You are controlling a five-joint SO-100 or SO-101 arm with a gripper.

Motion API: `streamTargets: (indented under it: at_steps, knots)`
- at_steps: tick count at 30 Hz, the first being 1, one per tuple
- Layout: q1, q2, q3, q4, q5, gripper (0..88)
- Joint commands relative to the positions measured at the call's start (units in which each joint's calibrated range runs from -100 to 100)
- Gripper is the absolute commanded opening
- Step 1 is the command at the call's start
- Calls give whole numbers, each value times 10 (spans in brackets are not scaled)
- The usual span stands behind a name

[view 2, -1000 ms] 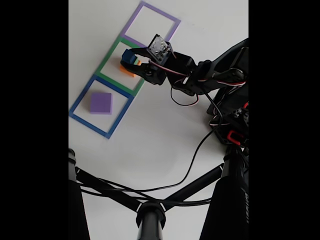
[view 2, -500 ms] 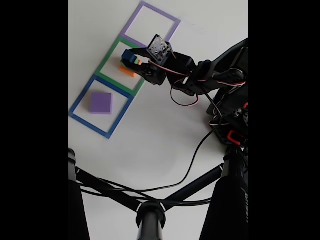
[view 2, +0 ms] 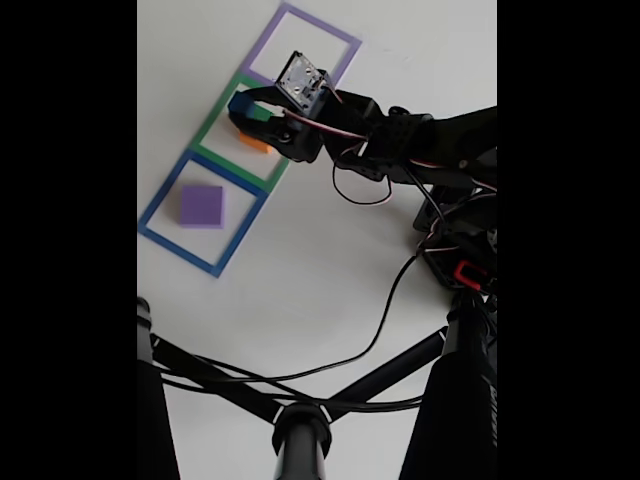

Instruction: Tower of hanoi

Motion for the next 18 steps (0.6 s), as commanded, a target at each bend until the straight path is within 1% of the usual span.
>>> streamTargets:
  at_steps: [1, 6, 10, 14, 18]
  knots:
    - [-11, -111, -177, 319, 0, 38]
    - [-17, -111, -435, 623, 0, 33]
    - [-33, -87, -625, 816, 0, 32]
    - [-57, -63, -778, 967, 0, 32]
    - [-99, -55, -862, 1044, -12, 32]
